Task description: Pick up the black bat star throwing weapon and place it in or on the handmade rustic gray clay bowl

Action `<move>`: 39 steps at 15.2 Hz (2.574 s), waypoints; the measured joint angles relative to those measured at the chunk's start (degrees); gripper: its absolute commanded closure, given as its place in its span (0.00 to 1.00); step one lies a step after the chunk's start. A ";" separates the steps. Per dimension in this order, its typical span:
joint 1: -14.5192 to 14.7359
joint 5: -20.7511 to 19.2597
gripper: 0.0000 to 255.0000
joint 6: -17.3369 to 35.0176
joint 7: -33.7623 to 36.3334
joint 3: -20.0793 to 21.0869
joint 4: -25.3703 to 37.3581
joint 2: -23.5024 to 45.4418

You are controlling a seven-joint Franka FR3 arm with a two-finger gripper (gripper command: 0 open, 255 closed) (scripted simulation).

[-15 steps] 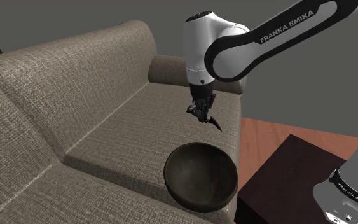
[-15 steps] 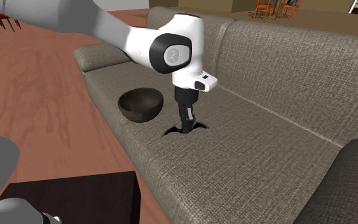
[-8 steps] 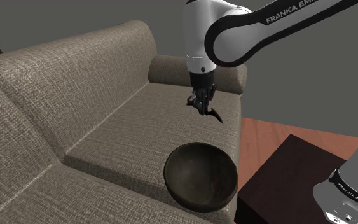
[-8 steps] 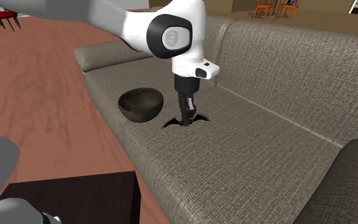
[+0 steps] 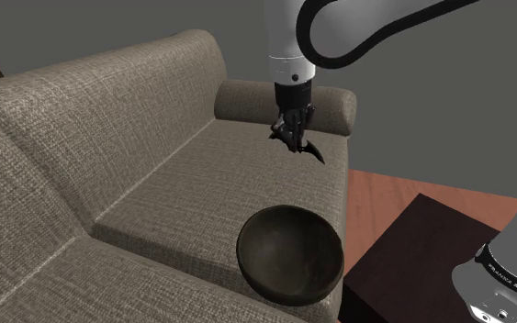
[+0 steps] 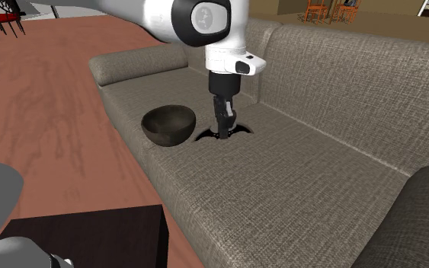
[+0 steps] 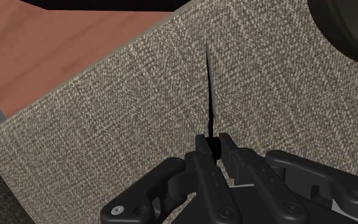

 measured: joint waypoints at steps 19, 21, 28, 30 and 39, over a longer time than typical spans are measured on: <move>6.59 3.86 1.00 -5.82 12.94 8.03 1.68 -3.97; 7.77 4.08 1.00 -6.35 15.86 9.76 2.62 -3.48; 10.93 4.09 1.00 -5.16 23.92 14.54 3.09 -1.32; 11.03 3.94 1.00 -3.66 24.30 14.74 1.84 -0.97; 11.24 2.91 1.00 2.28 25.55 15.35 -2.62 0.89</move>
